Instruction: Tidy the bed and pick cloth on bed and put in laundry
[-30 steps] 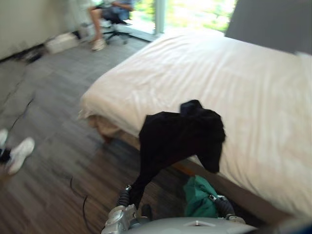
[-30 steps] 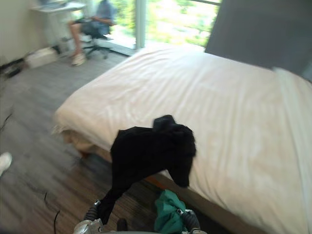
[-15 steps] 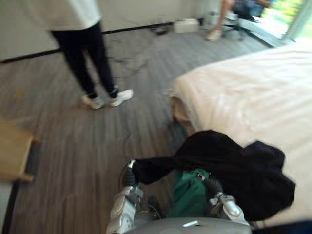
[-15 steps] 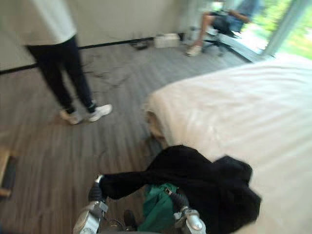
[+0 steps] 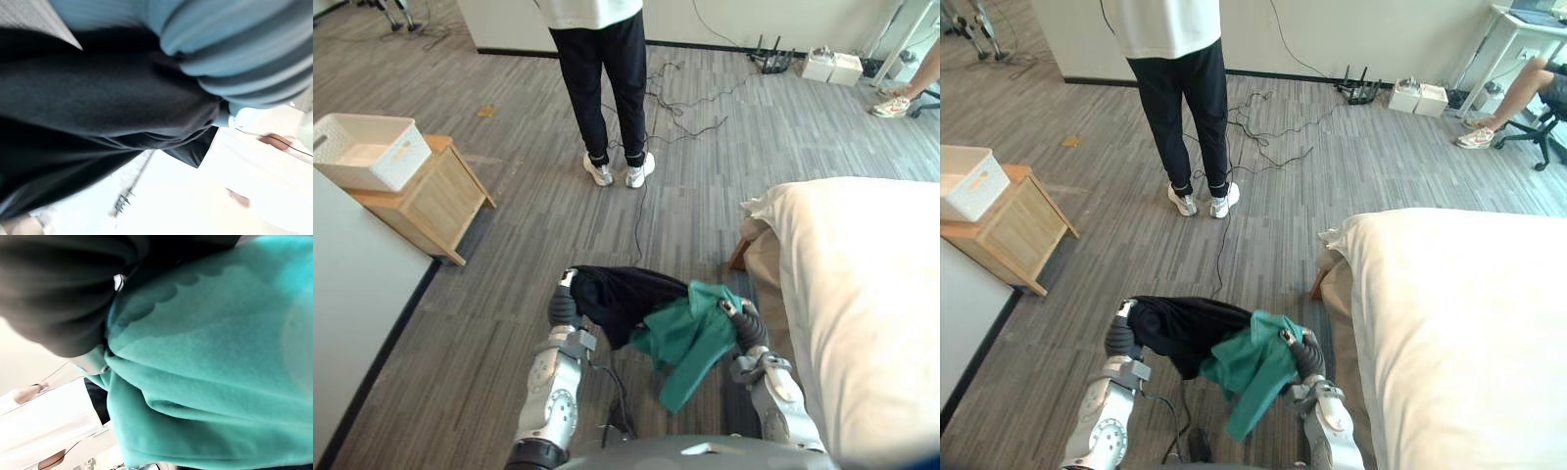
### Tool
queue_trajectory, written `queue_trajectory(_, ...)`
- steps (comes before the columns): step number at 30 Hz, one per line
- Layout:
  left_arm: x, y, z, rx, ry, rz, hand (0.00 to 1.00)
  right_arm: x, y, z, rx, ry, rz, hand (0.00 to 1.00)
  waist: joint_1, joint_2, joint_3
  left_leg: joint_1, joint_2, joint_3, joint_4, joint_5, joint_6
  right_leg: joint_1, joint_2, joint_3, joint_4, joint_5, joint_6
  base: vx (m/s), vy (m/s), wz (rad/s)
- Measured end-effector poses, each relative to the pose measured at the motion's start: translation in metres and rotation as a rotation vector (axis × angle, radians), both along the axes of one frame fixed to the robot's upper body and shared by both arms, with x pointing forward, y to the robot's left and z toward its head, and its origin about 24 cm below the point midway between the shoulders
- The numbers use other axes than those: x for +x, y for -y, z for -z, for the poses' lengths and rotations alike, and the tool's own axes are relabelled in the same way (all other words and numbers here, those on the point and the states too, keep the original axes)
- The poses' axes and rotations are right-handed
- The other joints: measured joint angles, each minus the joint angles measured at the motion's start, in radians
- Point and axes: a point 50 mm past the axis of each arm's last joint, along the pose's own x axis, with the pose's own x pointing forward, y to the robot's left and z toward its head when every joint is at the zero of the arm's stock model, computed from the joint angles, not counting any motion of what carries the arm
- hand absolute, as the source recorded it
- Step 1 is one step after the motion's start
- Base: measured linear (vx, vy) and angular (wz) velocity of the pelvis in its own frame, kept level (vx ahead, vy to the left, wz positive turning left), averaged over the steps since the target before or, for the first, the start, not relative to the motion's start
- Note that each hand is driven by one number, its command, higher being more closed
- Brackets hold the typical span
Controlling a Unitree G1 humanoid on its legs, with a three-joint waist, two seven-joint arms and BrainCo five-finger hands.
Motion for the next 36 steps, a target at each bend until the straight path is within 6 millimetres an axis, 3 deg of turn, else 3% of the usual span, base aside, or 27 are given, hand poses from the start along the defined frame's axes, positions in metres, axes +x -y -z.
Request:
queue_trajectory(2, -0.007, 0.012, 0.005, 0.009, -0.019, 0.051, 1.0, -0.008, 0.01, 0.004, 0.002, -0.016, 0.048, 1.0, -0.005, 0.009, 0.011, -0.002, -0.001, -0.075, -0.004, -0.007, -0.001, -0.058, -0.005, 0.153, 0.13, -0.011, -0.071, 0.08, 0.002, 0.64)
queue_trajectory(3, -0.007, 0.014, 0.006, 0.01, -0.021, 0.061, 1.0, -0.013, 0.013, 0.006, 0.011, -0.028, 0.07, 1.0, -0.013, 0.014, 0.016, -0.002, 0.005, -0.105, -0.005, -0.002, 0.001, -0.076, 0.008, 0.219, 0.161, -0.045, -0.069, 0.11, -0.031, 1.1)
queue_trajectory(4, -0.007, 0.016, 0.006, 0.015, -0.025, 0.078, 1.0, -0.022, 0.015, 0.009, 0.019, -0.045, 0.094, 1.0, -0.028, 0.022, 0.022, -0.002, 0.013, -0.152, -0.01, 0.009, 0.003, -0.066, 0.056, 0.309, 0.101, -0.111, -0.046, 0.09, -0.056, 1.11)
queue_trajectory(5, -0.006, 0.013, 0.006, 0.03, -0.027, 0.08, 1.0, -0.024, 0.016, 0.008, 0.031, -0.045, 0.108, 1.0, -0.03, 0.013, 0.023, 0.001, 0.013, -0.167, -0.01, 0.019, -0.002, -0.065, 0.082, 0.354, 0.043, -0.117, -0.047, 0.09, -0.069, 0.89)
queue_trajectory(6, -0.007, 0.008, 0.006, 0.043, -0.031, 0.072, 1.0, -0.022, 0.015, 0.007, 0.038, -0.036, 0.11, 1.0, -0.027, 0.005, 0.023, 0.003, 0.007, -0.168, -0.01, 0.022, -0.007, -0.064, 0.089, 0.363, -0.002, -0.11, -0.041, 0.07, -0.068, 0.37)
queue_trajectory(7, -0.006, 0.003, 0.006, 0.064, -0.034, 0.067, 1.0, -0.018, 0.013, 0.001, 0.046, -0.009, 0.108, 1.0, -0.024, -0.028, 0.027, 0.013, -0.016, -0.165, -0.01, 0.024, -0.016, -0.07, 0.084, 0.376, -0.054, -0.039, -0.04, 0.03, -0.047, 0.1)
queue_trajectory(8, -0.01, 0.015, 0.014, 0.054, -0.105, 0.151, 1.0, -0.007, 0.002, -0.003, 0.09, -0.008, 0.083, 1.0, -0.047, -0.029, 0.001, 0.032, 0.009, 0.002, -0.021, 0.008, -0.066, -0.031, 0.103, 0.401, -0.156, -0.061, 0.004, 0.07, -0.016, 0.06)
queue_trajectory(14, -0.012, 0.013, 0.019, 0.062, -0.128, 0.151, 1.0, -0.008, 0.001, 0.003, 0.091, -0.036, 0.081, 1.0, -0.04, -0.035, -0.001, 0.035, -0.003, 0.003, -0.02, 0.01, -0.049, -0.015, 0.1, 0.401, -0.16, -0.048, 0.01, 0.12, 0.021, 0.03)
queue_trajectory(17, -0.021, 0.013, 0.039, 0.08, -0.228, 0.158, 1.0, -0.015, -0.002, 0.02, 0.105, -0.121, 0.076, 1.0, -0.037, -0.037, -0.003, 0.039, -0.002, 0.003, -0.02, 0.009, -0.049, -0.011, 0.105, 0.401, -0.161, -0.048, 0.009, 0.04, -0.001, 0.01)
queue_trajectory(18, -0.031, 0.014, 0.054, 0.097, -0.315, 0.16, 1.0, -0.02, -0.006, 0.03, 0.121, -0.17, 0.064, 1.0, -0.038, -0.036, -0.002, 0.047, -0.001, 0.001, -0.02, 0.007, -0.052, -0.002, 0.109, 0.401, -0.165, -0.048, 0.008, 0.02, -0.016, -0.04)
queue_trajectory(23, -0.061, 0.019, 0.088, 0.121, -0.525, 0.161, 1.0, -0.041, -0.009, 0.056, 0.12, -0.325, 0.02, 1.0, -0.036, -0.032, 0.003, 0.062, -0.009, -0.021, -0.02, -0.019, -0.067, -0.002, 0.097, 0.384, -0.148, -0.069, -0.014, -0.03, 0.0, -0.03)
queue_trajectory(26, -0.073, 0.018, 0.096, 0.125, -0.583, 0.161, 1.0, -0.051, -0.004, 0.063, 0.101, -0.372, 0.005, 1.0, -0.038, -0.053, 0.019, 0.062, -0.049, -0.062, -0.02, -0.043, -0.063, -0.074, 0.036, 0.379, 0.01, -0.135, -0.008, -0.05, 0.067, -0.01)
queue_trajectory(28, -0.071, 0.017, 0.095, 0.137, -0.58, 0.155, 1.0, -0.049, -0.003, 0.062, 0.087, -0.366, -0.014, 1.0, -0.022, -0.037, 0.043, 0.07, -0.039, -0.079, -0.02, -0.047, -0.056, -0.133, 0.018, 0.35, 0.168, -0.117, -0.016, -0.05, 0.029, -0.1)
queue_trajectory(30, -0.074, 0.012, 0.096, 0.156, -0.59, 0.156, 1.0, -0.054, -0.007, 0.064, 0.098, -0.376, -0.034, 1.0, -0.036, -0.033, 0.066, 0.097, -0.015, -0.11, -0.02, -0.05, -0.045, -0.165, 0.021, 0.346, 0.262, -0.098, -0.026, -0.02, 0.03, 0.3)
queue_trajectory(33, -0.071, 0.005, 0.095, 0.176, -0.579, 0.156, 1.0, -0.064, -0.016, 0.067, 0.129, -0.384, -0.064, 1.0, -0.042, -0.037, 0.063, 0.11, 0.027, -0.139, -0.019, -0.051, -0.044, -0.169, 0.079, 0.346, 0.107, -0.121, -0.014, 0.06, -0.036, 0.29)
queue_trajectory(36, -0.072, 0.006, 0.094, 0.161, -0.552, 0.172, 1.0, -0.071, -0.015, 0.069, 0.129, -0.4, -0.058, 1.0, -0.046, -0.041, 0.061, 0.123, 0.028, -0.149, -0.019, -0.056, -0.053, -0.172, 0.082, 0.345, -0.074, -0.032, -0.005, 0.1, -0.073, 0.2)
